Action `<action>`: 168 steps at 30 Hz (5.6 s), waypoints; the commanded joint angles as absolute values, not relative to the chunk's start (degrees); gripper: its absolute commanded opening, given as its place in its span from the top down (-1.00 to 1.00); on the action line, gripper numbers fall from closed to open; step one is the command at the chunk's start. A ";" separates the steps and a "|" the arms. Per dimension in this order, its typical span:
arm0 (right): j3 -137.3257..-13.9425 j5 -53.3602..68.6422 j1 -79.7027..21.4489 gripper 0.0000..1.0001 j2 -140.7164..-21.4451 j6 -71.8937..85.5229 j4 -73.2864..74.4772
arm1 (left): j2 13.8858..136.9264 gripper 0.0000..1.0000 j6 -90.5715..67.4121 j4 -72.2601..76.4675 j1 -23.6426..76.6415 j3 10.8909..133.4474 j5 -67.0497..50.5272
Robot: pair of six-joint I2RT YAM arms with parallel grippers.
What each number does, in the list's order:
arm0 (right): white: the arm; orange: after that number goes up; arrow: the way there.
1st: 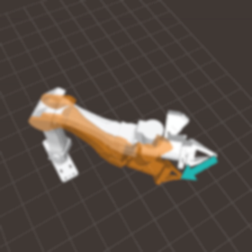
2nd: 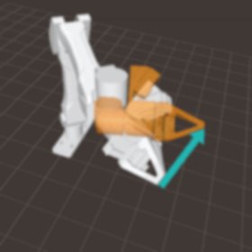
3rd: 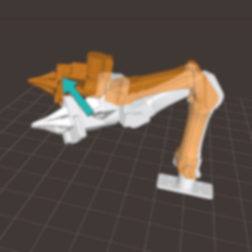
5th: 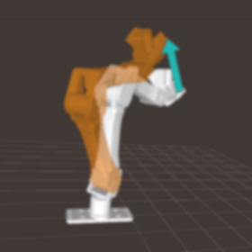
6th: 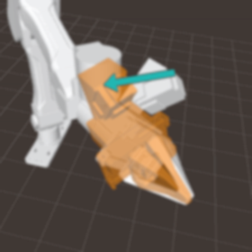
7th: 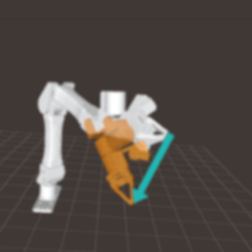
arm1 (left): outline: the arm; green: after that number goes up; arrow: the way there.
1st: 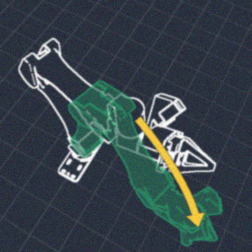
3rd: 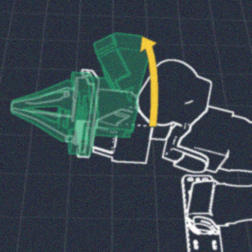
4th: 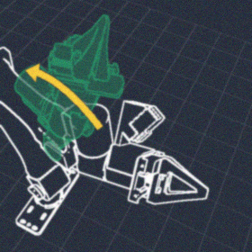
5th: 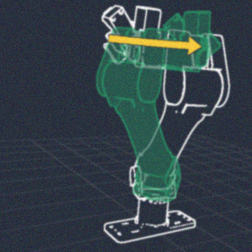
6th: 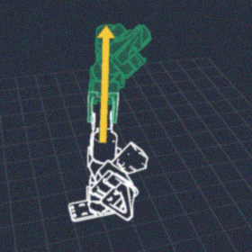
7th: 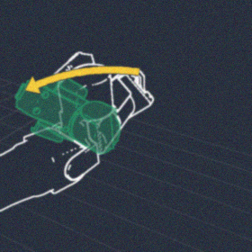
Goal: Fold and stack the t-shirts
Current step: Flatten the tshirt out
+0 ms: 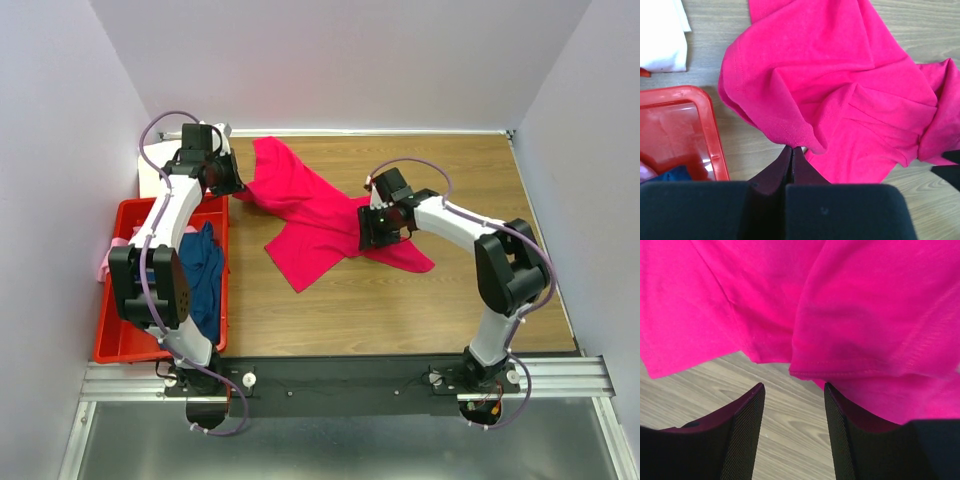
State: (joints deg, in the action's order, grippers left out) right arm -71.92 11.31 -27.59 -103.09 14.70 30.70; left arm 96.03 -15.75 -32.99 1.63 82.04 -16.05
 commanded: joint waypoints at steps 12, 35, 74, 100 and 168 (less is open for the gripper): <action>-72.51 6.07 -30.94 0.19 -111.61 23.29 23.56 | 92.46 1.00 -11.25 -33.58 2.02 80.07 -14.94; -74.36 -4.22 -16.10 0.99 -87.62 29.46 40.52 | 92.28 1.00 -5.98 -30.94 -1.58 77.61 -10.10; -48.60 2.38 -8.35 0.03 -84.10 35.33 38.58 | 100.55 1.00 -5.63 -27.42 -0.18 83.85 -21.27; -45.00 -2.99 -9.67 0.12 -88.24 39.02 36.74 | 100.19 1.00 -5.27 -27.25 -0.18 82.97 -21.97; -133.42 -30.31 -2.02 0.99 -88.40 3.96 13.18 | 78.38 1.00 -30.85 7.63 3.77 93.78 -25.31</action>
